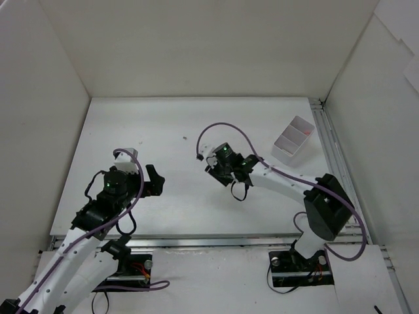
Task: Sort the stationery into containers
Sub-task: Pick up the stapler from the center of the board, then place the stapler in the storage box.
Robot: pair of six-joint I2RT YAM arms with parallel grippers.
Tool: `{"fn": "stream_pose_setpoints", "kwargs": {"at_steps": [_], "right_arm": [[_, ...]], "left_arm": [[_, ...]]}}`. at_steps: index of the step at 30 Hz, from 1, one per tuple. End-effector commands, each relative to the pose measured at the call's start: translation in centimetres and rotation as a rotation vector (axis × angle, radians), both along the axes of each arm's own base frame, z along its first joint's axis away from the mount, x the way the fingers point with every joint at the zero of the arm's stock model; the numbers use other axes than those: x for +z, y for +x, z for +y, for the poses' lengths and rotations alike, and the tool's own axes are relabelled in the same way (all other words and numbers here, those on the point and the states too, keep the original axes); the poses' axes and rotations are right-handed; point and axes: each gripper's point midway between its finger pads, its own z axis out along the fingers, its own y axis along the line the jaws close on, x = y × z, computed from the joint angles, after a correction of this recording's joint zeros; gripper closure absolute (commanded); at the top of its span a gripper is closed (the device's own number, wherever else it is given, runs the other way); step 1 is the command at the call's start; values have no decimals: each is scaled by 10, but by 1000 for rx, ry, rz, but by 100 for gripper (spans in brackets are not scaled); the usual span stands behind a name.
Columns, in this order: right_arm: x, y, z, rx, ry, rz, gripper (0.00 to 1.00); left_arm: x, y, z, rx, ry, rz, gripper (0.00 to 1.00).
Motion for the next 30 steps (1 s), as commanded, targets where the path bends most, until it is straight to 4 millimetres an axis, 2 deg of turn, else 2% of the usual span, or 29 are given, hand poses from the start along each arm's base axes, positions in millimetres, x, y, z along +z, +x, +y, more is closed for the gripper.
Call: {"fn": "stream_pose_setpoints", "kwargs": {"at_steps": [1, 3, 4, 6, 7, 9, 10, 11, 13, 16, 19, 24, 29, 30], "right_arm": [[49, 55, -77, -185, -131, -245, 86], [63, 72, -106, -260, -162, -300, 89], [69, 84, -133, -312, -188, -314, 89], [85, 98, -152, -351, -181, -346, 89], [90, 107, -172, -386, -188, -355, 89], [97, 119, -191, -424, -182, -377, 89], [97, 125, -210, -456, -187, -373, 89], [96, 130, -214, -462, -189, -370, 89], [94, 137, -234, -499, -200, -363, 89], [92, 151, -241, -510, -177, -351, 86], [89, 152, -250, -502, -221, -348, 84], [77, 160, -261, -499, -200, -317, 77], [74, 163, -255, -471, -172, -307, 72], [73, 163, -255, -470, -171, -303, 66]], "left_arm": [[20, 8, -4, -1, -21, -55, 0], [24, 8, -2, 4, -16, -62, 0], [24, 10, -1, 15, -10, -65, 0], [29, 12, 0, 20, -7, -74, 0], [29, 13, 2, 30, 0, -71, 0], [31, 15, 3, 41, 2, -70, 0], [30, 17, 4, 53, 7, -68, 0], [30, 18, 5, 60, 8, -67, 0], [27, 20, 6, 75, 16, -59, 0], [24, 24, 6, 86, 21, -52, 0], [24, 29, 6, 89, 35, -49, 0], [22, 37, 0, 76, 43, -38, 0], [22, 40, -1, 75, 47, -33, 0], [22, 40, -1, 74, 46, -31, 0]]}}
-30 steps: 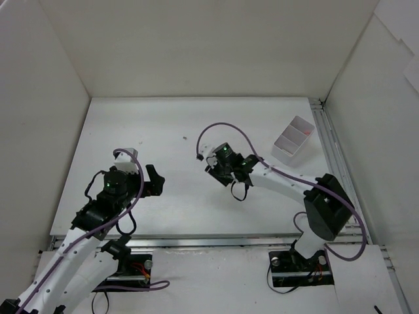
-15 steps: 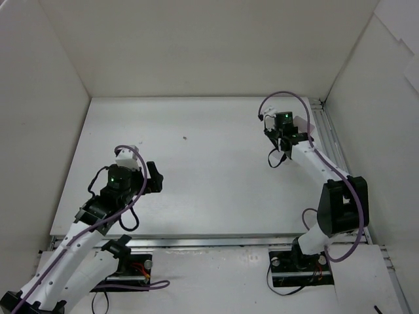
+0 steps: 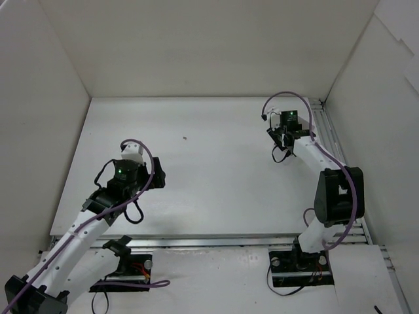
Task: Sort the stationery into containers
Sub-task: Place the stapler in the storage box, then reset both arms
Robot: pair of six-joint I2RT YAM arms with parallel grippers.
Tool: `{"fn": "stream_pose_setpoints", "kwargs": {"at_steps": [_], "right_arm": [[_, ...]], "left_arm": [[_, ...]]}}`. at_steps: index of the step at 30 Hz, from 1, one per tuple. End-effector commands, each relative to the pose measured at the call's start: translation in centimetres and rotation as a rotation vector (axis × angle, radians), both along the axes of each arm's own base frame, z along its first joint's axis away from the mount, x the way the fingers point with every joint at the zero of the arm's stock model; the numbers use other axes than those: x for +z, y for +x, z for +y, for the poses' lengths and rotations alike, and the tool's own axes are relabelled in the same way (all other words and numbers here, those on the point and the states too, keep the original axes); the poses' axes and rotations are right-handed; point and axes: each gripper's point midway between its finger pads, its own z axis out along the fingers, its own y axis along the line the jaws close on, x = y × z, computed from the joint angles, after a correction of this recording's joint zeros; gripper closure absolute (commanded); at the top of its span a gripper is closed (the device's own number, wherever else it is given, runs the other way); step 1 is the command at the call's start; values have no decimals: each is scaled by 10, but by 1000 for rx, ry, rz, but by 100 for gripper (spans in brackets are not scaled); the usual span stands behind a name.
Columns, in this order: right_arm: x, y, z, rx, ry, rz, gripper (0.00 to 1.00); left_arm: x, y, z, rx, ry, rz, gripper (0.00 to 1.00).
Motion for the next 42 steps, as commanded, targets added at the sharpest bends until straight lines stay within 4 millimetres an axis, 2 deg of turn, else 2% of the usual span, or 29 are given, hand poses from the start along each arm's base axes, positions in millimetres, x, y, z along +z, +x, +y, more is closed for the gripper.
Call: {"fn": "stream_pose_setpoints", "kwargs": {"at_steps": [1, 2, 6, 8, 10, 13, 16, 17, 18, 20, 21, 24, 26, 28, 29, 30, 31, 32, 33, 34, 35, 37, 38, 42], "right_arm": [[29, 22, 5, 29, 17, -94, 66], [28, 23, 4, 23, 15, -93, 65], [20, 25, 4, 15, 24, -76, 51], [24, 25, 6, 17, 39, -86, 42], [30, 23, 8, 27, 58, -100, 41], [39, 22, 10, 24, 74, -123, 29], [61, 18, 21, 55, 130, -171, 2], [68, 16, 30, 75, 166, -187, 2], [88, 11, 32, 81, 189, -233, 2], [106, 4, 48, 103, 268, -268, 2], [122, -3, 53, 112, 298, -305, 2], [144, -19, 79, 101, 474, -335, 2], [148, -32, 101, 107, 585, -309, 2], [147, -47, 112, 91, 653, -296, 2], [147, -55, 124, 85, 738, -269, 2], [139, -64, 128, 71, 778, -246, 2], [144, -66, 140, 54, 876, -247, 2], [128, -78, 150, 66, 929, -191, 2], [132, -77, 156, 71, 979, -213, 2], [127, -84, 167, 47, 1061, -174, 2], [117, -87, 171, 51, 1094, -175, 2], [110, -95, 181, 61, 1148, -161, 2], [101, -99, 179, 45, 1149, -157, 2], [94, -102, 169, -17, 1100, -194, 2]], "left_arm": [[37, 14, -7, -9, -35, -107, 0], [38, 15, -7, -7, -36, -110, 0], [38, 14, -5, -2, -32, -110, 0], [37, 13, -5, -2, -32, -109, 0], [37, 13, -5, -2, -32, -110, 0], [37, 13, -7, -10, -36, -108, 0], [39, 13, -8, -16, -41, -114, 0], [40, 12, -8, -19, -42, -120, 0], [42, 12, -8, -21, -43, -124, 0], [44, 10, -7, -21, -47, -136, 0], [46, 10, -6, -21, -47, -142, 0], [51, 7, -2, -10, -50, -164, 0], [58, 4, 3, 7, -50, -179, 0], [68, 0, 12, 47, -47, -187, 0], [73, -4, 15, 60, -54, -200, 0], [78, -6, 21, 86, -49, -210, 0], [82, -12, 24, 98, -58, -224, 0], [84, -13, 33, 148, -66, -240, 0], [81, -14, 34, 159, -79, -243, 0], [86, -18, 36, 163, -98, -268, 0], [82, -20, 37, 165, -96, -264, 0], [83, -26, 41, 182, -124, -282, 0], [80, -27, 42, 188, -126, -282, 0], [75, -33, 48, 214, -132, -266, 0]]}}
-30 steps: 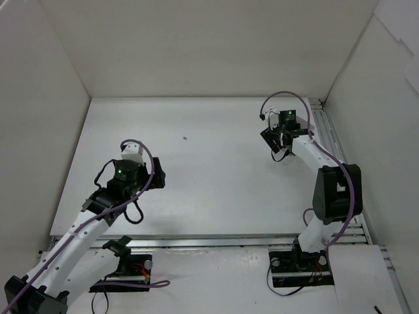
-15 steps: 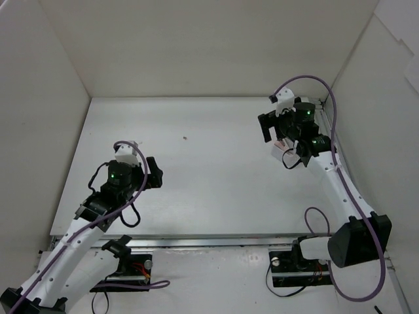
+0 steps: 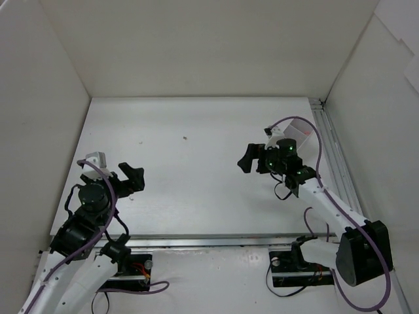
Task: Sort the stationery into containers
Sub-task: Reset both arms
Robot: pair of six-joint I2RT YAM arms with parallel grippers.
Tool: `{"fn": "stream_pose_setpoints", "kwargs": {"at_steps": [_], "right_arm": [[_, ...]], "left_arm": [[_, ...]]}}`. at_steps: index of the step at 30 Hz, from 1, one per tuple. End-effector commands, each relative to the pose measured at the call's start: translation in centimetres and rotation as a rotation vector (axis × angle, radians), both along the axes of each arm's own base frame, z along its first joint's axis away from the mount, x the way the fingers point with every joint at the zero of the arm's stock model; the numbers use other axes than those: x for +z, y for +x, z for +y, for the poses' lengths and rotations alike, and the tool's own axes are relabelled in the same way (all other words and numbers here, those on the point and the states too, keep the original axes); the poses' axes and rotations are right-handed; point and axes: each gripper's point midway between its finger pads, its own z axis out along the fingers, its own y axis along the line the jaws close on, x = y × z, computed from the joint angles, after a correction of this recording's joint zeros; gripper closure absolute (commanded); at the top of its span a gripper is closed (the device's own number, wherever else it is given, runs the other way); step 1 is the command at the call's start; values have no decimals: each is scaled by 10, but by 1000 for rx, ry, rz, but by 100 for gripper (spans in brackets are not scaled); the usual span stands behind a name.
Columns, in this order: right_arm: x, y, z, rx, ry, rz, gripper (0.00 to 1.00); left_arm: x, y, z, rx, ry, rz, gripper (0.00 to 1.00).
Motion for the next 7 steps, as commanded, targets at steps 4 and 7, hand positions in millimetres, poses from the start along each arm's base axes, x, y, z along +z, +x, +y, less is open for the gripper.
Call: {"fn": "stream_pose_setpoints", "kwargs": {"at_steps": [4, 7], "right_arm": [[61, 16, -6, -108, 52, -206, 2], [62, 18, -8, -121, 45, -208, 2]], "left_arm": [[-13, 1, 5, 54, -8, 52, 0], [-15, 2, 9, 79, 4, 54, 0]]}}
